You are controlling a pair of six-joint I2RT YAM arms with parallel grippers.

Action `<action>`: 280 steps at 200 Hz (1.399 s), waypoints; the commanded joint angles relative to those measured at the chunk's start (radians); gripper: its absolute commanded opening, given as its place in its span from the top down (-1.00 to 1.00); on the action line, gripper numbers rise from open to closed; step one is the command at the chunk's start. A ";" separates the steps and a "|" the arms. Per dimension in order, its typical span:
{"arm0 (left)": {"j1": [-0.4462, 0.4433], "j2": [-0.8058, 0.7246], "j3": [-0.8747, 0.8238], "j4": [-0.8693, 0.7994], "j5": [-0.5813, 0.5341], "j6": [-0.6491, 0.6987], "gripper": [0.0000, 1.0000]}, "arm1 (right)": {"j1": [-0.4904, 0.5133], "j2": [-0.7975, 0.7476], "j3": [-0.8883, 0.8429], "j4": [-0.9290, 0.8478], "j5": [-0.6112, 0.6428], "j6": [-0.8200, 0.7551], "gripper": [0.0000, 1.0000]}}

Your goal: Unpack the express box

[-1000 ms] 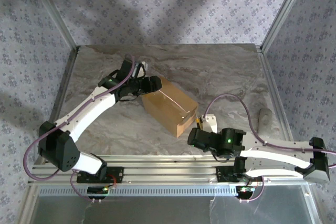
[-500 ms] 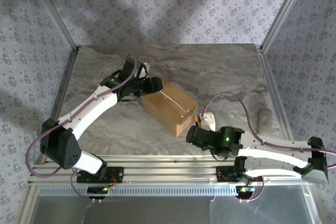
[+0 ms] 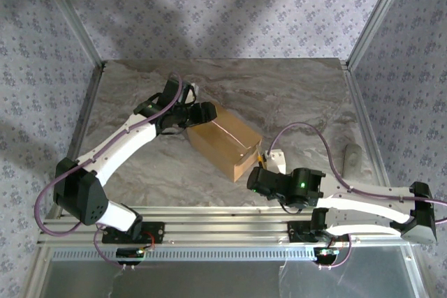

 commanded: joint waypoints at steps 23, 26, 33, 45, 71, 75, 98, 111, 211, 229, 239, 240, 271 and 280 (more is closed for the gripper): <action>-0.007 0.007 0.025 0.032 0.015 -0.015 -0.36 | 0.010 0.008 0.028 -0.006 0.014 0.000 1.00; -0.007 0.007 0.025 0.033 0.015 -0.015 -0.36 | 0.009 0.008 0.027 -0.005 0.014 -0.001 1.00; -0.007 0.006 0.023 0.035 0.015 -0.015 -0.36 | 0.010 0.010 0.027 -0.006 0.013 0.000 1.00; -0.007 0.006 0.022 0.036 0.017 -0.018 -0.36 | 0.010 0.013 0.028 -0.005 0.015 0.000 1.00; -0.009 0.007 0.020 0.037 0.017 -0.018 -0.36 | 0.012 0.015 0.032 -0.006 0.016 0.000 1.00; -0.009 0.010 0.020 0.038 0.017 -0.018 -0.36 | 0.012 0.016 0.032 -0.007 0.016 -0.001 1.00; -0.009 0.012 0.017 0.038 0.018 -0.018 -0.36 | 0.013 0.016 0.038 -0.006 0.017 -0.001 1.00; -0.009 0.013 0.014 0.039 0.018 -0.018 -0.36 | 0.012 0.016 0.039 -0.004 0.017 -0.006 1.00; -0.018 0.013 0.037 0.031 0.034 -0.017 -0.35 | 0.011 0.053 0.067 -0.014 0.020 -0.021 1.00; -0.019 0.014 0.080 -0.012 0.021 0.010 -0.35 | 0.012 0.053 0.067 -0.017 0.021 -0.019 1.00; -0.018 0.016 0.118 -0.059 -0.003 0.036 -0.35 | 0.012 0.051 0.068 -0.017 0.022 -0.019 1.00; -0.018 0.018 0.122 -0.064 -0.006 0.039 -0.35 | 0.012 0.051 0.068 -0.017 0.021 -0.019 1.00; -0.005 0.040 0.232 -0.183 -0.076 0.114 -0.37 | 0.012 0.051 0.067 -0.019 0.020 -0.017 1.00; 0.010 0.049 0.251 -0.208 -0.080 0.126 -0.36 | 0.011 0.053 0.069 -0.020 0.020 -0.016 1.00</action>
